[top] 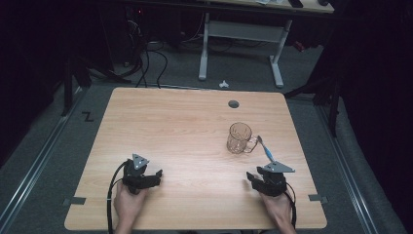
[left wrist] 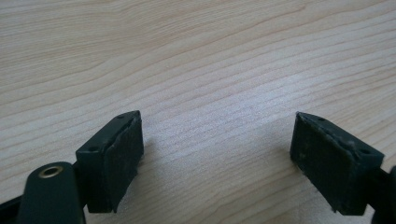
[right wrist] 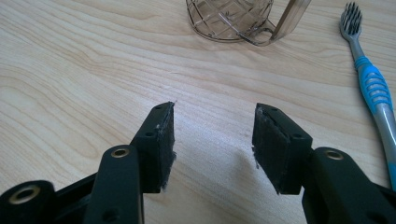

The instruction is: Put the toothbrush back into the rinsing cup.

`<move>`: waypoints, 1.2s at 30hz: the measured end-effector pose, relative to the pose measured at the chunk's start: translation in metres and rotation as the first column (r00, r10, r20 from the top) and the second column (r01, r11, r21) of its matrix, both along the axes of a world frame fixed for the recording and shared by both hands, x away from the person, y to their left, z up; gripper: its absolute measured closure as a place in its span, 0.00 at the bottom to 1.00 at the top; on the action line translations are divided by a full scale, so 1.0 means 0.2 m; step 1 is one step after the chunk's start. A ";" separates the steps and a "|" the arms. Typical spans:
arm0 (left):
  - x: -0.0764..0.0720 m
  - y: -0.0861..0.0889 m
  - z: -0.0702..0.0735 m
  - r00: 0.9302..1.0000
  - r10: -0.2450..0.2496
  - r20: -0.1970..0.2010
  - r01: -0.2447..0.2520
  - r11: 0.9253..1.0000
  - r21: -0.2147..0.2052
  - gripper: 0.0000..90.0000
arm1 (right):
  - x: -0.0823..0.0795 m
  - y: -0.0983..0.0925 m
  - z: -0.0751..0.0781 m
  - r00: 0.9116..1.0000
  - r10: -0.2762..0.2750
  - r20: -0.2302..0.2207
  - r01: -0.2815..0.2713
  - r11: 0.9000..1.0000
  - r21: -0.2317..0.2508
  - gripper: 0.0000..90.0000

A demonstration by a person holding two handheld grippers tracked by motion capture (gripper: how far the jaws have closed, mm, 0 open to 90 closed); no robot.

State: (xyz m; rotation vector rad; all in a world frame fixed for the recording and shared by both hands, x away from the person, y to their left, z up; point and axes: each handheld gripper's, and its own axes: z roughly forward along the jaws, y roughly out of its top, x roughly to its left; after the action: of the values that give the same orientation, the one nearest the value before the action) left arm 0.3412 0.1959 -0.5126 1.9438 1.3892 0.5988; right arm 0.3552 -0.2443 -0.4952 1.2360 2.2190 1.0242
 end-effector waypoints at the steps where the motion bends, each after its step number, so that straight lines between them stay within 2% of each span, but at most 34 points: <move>1: 0.00 0.00 0.00 1.000 0.000 0.000 0.000 1.000 0.000 0.20 | 0.00 0.00 0.00 1.000 0.000 -0.002 0.000 1.000 0.003 0.55; 8: 0.00 0.00 0.00 1.000 0.000 0.000 0.000 1.000 0.000 0.20 | -0.02 -0.04 0.01 1.000 0.006 -0.009 -0.005 0.999 0.040 0.56; 14: 0.00 0.00 0.00 1.000 0.000 0.000 0.000 1.000 0.000 0.20 | -0.02 -0.07 0.02 1.000 0.003 -0.010 -0.002 0.999 0.037 0.56; 15: 0.00 0.00 0.00 1.000 0.000 -0.001 0.000 1.000 -0.002 0.20 | -0.03 -0.08 0.02 1.000 -0.007 -0.011 0.008 0.999 0.036 0.59; 20: 0.00 0.00 0.00 1.000 0.000 0.000 0.000 1.000 -0.002 0.20 | -0.03 -0.10 0.02 0.999 -0.030 -0.012 0.031 0.999 0.044 0.61; 25: 0.00 0.00 0.00 1.000 0.000 -0.001 0.000 1.000 -0.002 0.20 | -0.02 -0.12 0.01 0.999 -0.040 -0.013 0.041 0.998 0.039 0.60; 32: 0.00 0.00 0.00 1.000 0.000 -0.001 0.000 1.000 -0.002 0.20 | -0.02 -0.17 0.02 0.997 -0.064 -0.043 0.067 0.996 0.060 0.59; 36: 0.00 0.00 0.00 1.000 0.000 -0.001 0.000 1.000 -0.002 0.20 | -0.02 -0.20 0.03 0.996 -0.083 -0.041 0.086 0.995 0.056 0.59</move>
State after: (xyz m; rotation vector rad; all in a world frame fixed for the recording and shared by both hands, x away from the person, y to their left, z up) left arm 0.3411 0.1960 -0.5126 1.9427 1.3898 0.5966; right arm 0.3516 -0.2852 -0.4892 1.3735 2.1594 1.0466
